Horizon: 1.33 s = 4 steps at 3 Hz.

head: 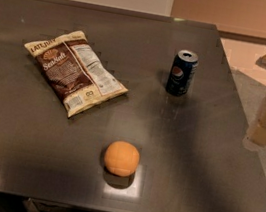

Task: Pick orange

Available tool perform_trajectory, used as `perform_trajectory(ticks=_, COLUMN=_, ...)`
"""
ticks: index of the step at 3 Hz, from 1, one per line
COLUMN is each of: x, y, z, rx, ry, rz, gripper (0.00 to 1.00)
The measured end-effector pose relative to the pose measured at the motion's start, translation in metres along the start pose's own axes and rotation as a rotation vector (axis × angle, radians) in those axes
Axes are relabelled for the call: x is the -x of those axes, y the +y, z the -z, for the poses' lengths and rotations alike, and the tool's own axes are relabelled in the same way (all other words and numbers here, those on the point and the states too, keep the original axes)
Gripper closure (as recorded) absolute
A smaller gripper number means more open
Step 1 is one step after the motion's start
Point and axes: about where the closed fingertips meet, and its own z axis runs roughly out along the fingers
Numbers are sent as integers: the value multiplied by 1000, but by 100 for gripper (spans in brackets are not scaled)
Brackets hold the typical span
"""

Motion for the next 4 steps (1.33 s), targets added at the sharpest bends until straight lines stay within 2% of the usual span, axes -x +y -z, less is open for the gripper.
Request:
perform_trajectory(ticks=2, x=6, y=4, z=1, rx=16, ry=-23, rz=19, gripper=0)
perform_trajectory(ticks=4, x=39, y=35, z=-6, rx=93, ry=-134, rz=132, gripper=0)
